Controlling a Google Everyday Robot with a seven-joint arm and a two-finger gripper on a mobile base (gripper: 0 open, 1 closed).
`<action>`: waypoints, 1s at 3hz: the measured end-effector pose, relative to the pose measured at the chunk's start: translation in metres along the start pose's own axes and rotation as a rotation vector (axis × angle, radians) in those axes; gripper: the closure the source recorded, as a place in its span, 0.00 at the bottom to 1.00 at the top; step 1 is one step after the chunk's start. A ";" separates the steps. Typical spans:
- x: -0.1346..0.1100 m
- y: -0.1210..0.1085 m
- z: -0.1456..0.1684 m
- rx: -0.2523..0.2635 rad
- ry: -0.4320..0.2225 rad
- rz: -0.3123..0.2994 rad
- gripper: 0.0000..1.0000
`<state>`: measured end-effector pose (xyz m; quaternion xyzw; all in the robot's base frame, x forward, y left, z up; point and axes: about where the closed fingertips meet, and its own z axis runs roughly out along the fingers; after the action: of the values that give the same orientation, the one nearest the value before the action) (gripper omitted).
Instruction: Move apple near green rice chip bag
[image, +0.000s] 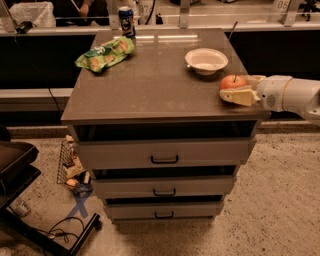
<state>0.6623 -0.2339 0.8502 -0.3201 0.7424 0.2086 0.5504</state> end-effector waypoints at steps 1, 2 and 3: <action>0.000 0.002 0.003 -0.004 0.000 0.000 0.87; -0.001 0.003 0.005 -0.009 0.000 -0.001 1.00; -0.033 0.011 0.014 -0.049 -0.032 -0.061 1.00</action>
Offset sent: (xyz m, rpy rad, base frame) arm 0.0006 0.0028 -0.0004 0.0002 0.0009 0.0041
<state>0.6705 -0.2082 0.8769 -0.3526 0.7182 0.2148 0.5602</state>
